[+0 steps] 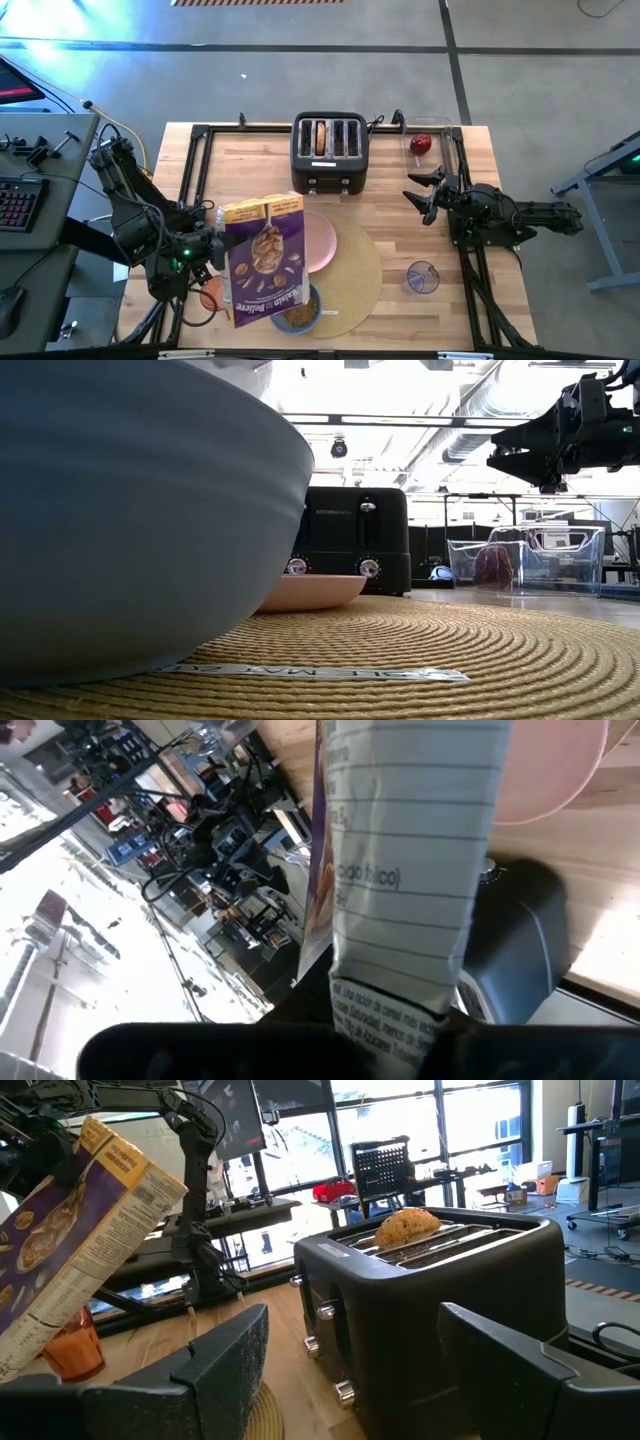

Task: Arrange a breakfast setting
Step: Pour the cereal into the bowl

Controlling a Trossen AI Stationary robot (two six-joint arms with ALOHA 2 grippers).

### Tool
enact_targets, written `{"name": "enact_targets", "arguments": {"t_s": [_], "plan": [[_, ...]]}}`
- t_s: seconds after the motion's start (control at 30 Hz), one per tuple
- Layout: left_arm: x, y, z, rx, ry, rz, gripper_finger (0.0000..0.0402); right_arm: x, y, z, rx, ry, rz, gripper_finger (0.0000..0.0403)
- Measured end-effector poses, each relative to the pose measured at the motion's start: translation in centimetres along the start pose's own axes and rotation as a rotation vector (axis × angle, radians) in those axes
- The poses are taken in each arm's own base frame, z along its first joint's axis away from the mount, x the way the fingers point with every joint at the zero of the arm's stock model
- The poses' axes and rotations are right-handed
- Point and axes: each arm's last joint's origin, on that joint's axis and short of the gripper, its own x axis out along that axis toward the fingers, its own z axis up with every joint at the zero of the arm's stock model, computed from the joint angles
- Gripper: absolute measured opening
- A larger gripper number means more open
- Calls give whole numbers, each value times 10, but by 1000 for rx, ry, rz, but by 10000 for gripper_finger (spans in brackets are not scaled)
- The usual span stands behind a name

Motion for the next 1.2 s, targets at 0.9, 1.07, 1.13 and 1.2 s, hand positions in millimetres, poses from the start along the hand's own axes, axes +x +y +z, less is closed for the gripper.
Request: {"name": "enact_targets", "arguments": {"t_s": [0.9, 1.07, 1.13, 1.2], "plan": [[0, -1, 1, -23, -42, -15, 5, 0, 0, 0, 0, 0, 0, 284], [0, 0, 0, -26, -5, -3, 5, 0, 0, 0, 0, 0, 0, 284], [0, 0, 0, -19, -6, -4, 5, 0, 0, 0, 0, 0, 0, 284], [0, 0, 0, -12, -5, -5, 5, 0, 0, 0, 0, 0, 0, 284]]}}
